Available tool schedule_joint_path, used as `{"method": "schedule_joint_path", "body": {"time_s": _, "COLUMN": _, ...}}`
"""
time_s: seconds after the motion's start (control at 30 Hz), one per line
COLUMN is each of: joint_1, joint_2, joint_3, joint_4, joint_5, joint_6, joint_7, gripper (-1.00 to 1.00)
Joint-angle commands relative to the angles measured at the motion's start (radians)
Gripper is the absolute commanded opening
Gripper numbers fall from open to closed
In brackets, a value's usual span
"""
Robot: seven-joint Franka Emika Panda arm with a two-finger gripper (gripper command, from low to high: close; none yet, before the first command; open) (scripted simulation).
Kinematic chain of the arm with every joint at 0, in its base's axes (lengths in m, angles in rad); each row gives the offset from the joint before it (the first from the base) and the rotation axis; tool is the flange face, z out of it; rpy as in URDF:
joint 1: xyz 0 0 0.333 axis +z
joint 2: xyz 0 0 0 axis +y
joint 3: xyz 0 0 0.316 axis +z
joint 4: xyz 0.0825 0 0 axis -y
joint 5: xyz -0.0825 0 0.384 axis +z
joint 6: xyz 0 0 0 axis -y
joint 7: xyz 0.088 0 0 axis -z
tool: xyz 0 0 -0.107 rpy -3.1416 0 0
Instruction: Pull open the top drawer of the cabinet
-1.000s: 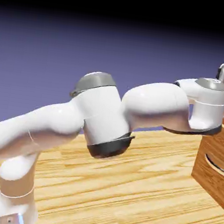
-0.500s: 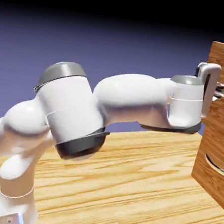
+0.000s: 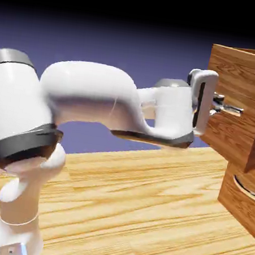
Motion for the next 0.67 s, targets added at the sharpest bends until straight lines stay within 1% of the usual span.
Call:
{"method": "schedule_joint_path", "body": {"time_s": 0.0, "joint_1": -0.010, "joint_2": 0.030, "joint_3": 0.005, "joint_4": 0.010, "joint_5": -0.016, "joint_6": 0.011, "joint_7": 0.043, "gripper": -1.00}}
{"method": "schedule_joint_path", "body": {"time_s": 0.1, "joint_1": -0.056, "joint_2": 0.116, "joint_3": 0.035, "joint_4": 0.028, "joint_5": -0.066, "joint_6": 0.042, "joint_7": 0.174, "gripper": -1.00}}
{"method": "schedule_joint_path", "body": {"time_s": 0.17, "joint_1": -0.127, "joint_2": 0.129, "joint_3": 0.091, "joint_4": -0.001, "joint_5": -0.080, "joint_6": 0.054, "joint_7": 0.219, "gripper": -1.00}}
{"method": "schedule_joint_path", "body": {"time_s": 0.37, "joint_1": -0.344, "joint_2": 0.071, "joint_3": 0.266, "joint_4": -0.132, "joint_5": -0.079, "joint_6": 0.074, "joint_7": 0.246, "gripper": -1.00}}
{"method": "schedule_joint_path", "body": {"time_s": 0.5, "joint_1": -0.465, "joint_2": -0.018, "joint_3": 0.355, "joint_4": -0.229, "joint_5": -0.045, "joint_6": 0.094, "joint_7": 0.204, "gripper": -1.00}}
{"method": "schedule_joint_path", "body": {"time_s": 0.53, "joint_1": -0.465, "joint_2": -0.018, "joint_3": 0.355, "joint_4": -0.229, "joint_5": -0.045, "joint_6": 0.094, "joint_7": 0.204, "gripper": 1.00}}
{"method": "schedule_joint_path", "body": {"time_s": 0.57, "joint_1": -0.465, "joint_2": -0.018, "joint_3": 0.355, "joint_4": -0.229, "joint_5": -0.045, "joint_6": 0.094, "joint_7": 0.204, "gripper": 1.00}}
{"method": "schedule_joint_path", "body": {"time_s": 0.63, "joint_1": -0.537, "joint_2": -0.078, "joint_3": 0.402, "joint_4": -0.286, "joint_5": -0.022, "joint_6": 0.118, "joint_7": 0.179, "gripper": 1.00}}
